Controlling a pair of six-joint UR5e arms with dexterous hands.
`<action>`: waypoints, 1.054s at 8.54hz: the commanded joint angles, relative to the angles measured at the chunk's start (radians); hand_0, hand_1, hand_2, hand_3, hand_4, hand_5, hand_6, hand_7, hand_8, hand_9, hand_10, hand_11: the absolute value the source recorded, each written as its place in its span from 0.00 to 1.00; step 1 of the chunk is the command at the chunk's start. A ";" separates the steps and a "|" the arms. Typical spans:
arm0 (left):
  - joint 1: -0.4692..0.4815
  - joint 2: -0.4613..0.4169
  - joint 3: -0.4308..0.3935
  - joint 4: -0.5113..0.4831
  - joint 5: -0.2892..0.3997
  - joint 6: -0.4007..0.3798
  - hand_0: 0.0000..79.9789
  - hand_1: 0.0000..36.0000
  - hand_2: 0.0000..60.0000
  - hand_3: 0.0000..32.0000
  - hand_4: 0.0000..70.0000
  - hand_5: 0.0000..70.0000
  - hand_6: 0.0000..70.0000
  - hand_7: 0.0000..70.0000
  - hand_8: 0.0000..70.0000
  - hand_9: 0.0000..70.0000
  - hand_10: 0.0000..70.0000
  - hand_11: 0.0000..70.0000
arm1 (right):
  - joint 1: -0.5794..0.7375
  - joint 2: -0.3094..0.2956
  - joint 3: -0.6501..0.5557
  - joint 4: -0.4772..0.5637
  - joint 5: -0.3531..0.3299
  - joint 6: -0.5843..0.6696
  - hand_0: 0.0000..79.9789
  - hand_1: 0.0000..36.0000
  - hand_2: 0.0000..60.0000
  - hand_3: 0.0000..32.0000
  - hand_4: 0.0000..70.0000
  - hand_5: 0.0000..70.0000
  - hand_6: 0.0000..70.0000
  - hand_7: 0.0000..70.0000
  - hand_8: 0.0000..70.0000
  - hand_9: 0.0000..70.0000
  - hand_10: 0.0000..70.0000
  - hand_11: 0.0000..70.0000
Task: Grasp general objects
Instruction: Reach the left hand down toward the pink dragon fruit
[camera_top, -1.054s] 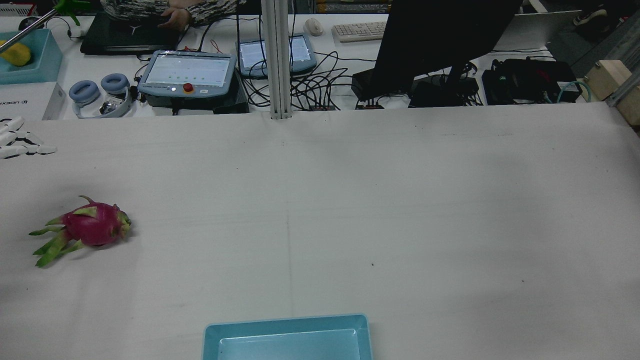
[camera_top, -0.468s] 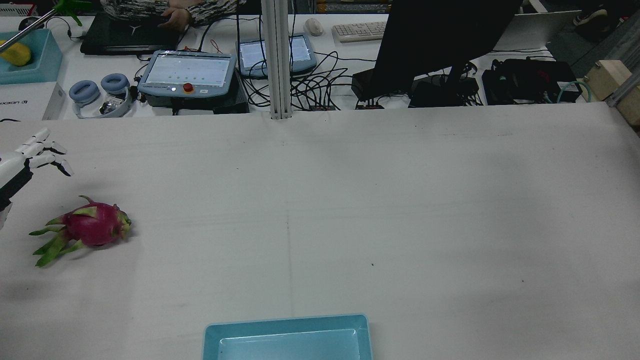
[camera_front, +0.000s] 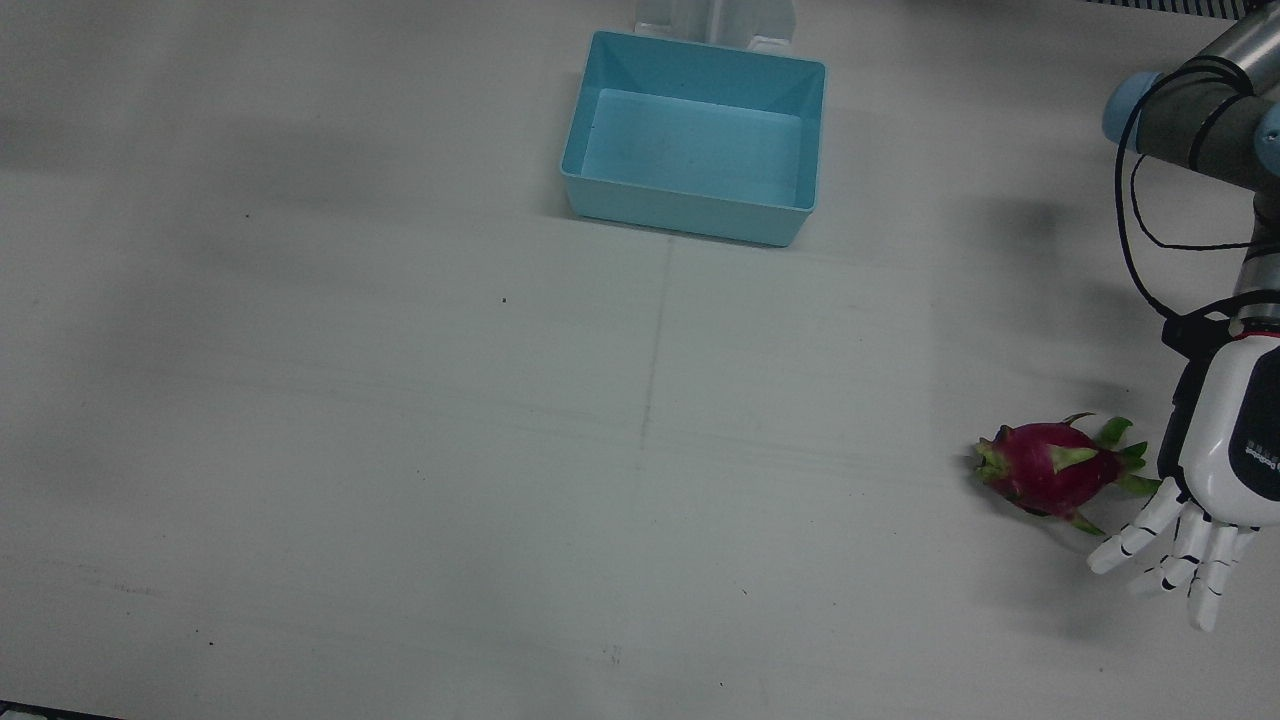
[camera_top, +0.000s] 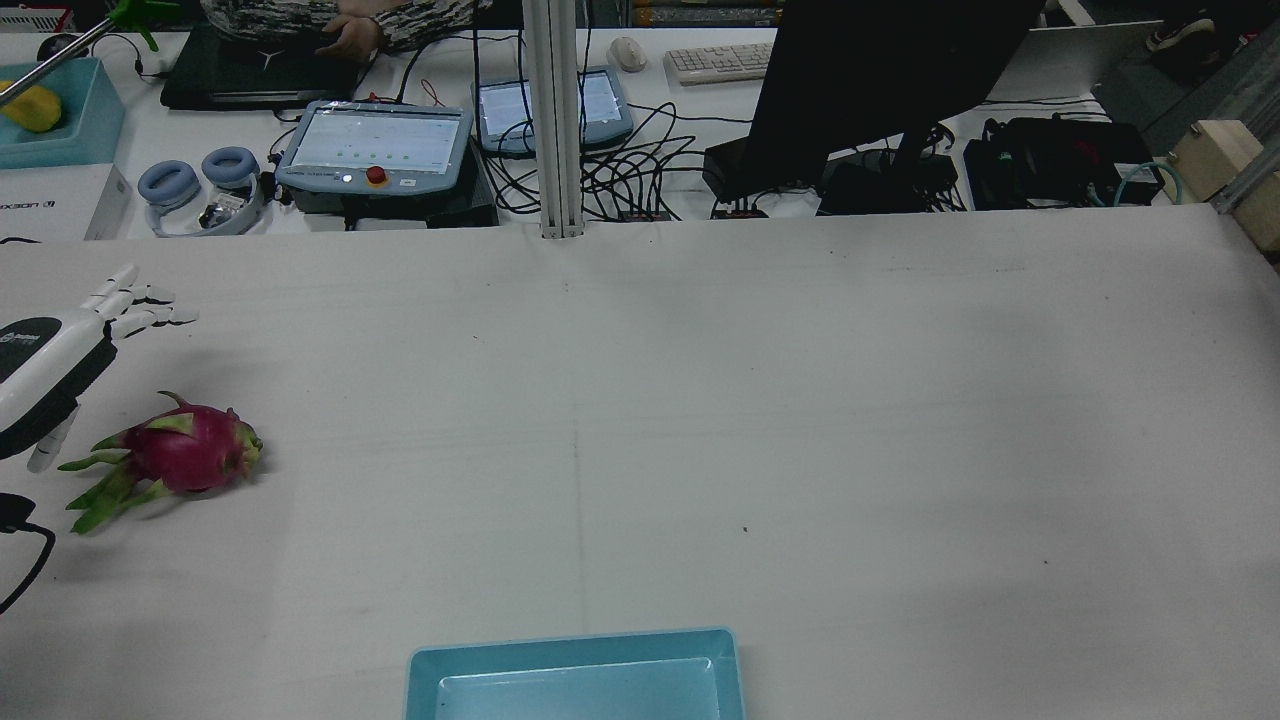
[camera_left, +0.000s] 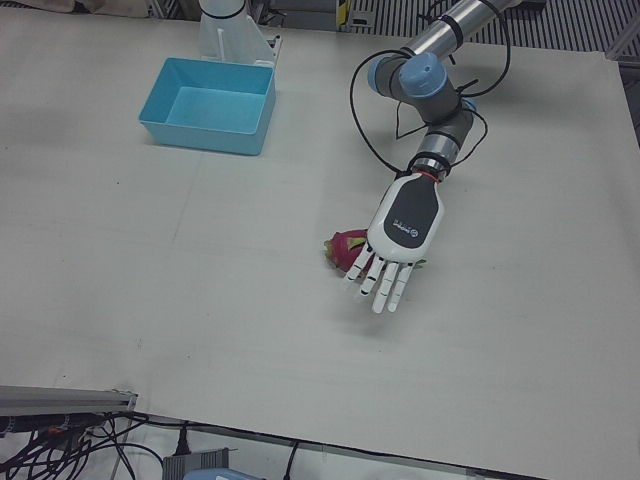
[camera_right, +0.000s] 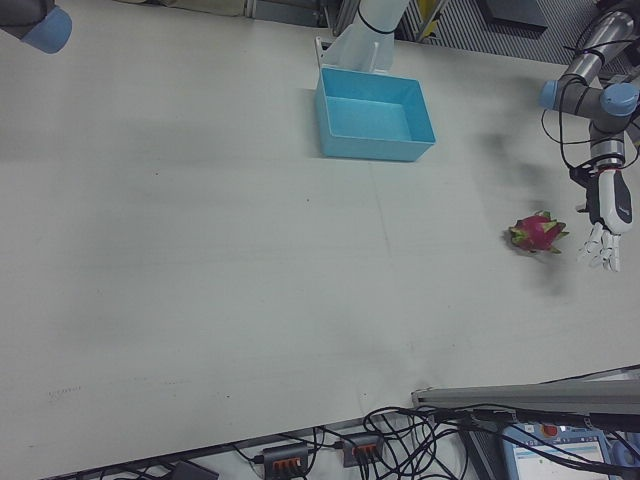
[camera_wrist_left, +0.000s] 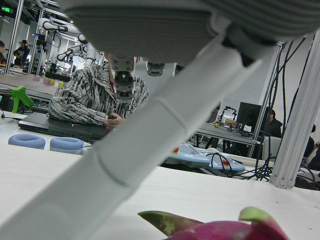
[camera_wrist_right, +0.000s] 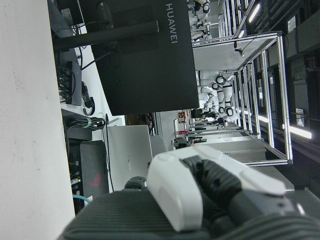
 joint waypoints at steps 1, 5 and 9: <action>0.057 -0.003 0.001 0.034 -0.013 0.000 1.00 1.00 1.00 0.34 0.11 0.15 0.00 0.45 0.00 0.07 0.00 0.00 | 0.000 0.000 0.000 0.000 -0.001 0.000 0.00 0.00 0.00 0.00 0.00 0.00 0.00 0.00 0.00 0.00 0.00 0.00; 0.087 -0.007 0.029 0.016 -0.015 -0.003 1.00 1.00 1.00 0.16 0.12 0.51 0.00 0.51 0.00 0.08 0.00 0.00 | 0.000 0.000 0.000 0.000 -0.001 0.000 0.00 0.00 0.00 0.00 0.00 0.00 0.00 0.00 0.00 0.00 0.00 0.00; 0.114 -0.047 0.070 0.009 -0.013 -0.004 1.00 1.00 1.00 0.05 0.15 0.75 0.00 0.63 0.00 0.11 0.00 0.00 | 0.000 0.000 0.000 0.000 -0.001 0.000 0.00 0.00 0.00 0.00 0.00 0.00 0.00 0.00 0.00 0.00 0.00 0.00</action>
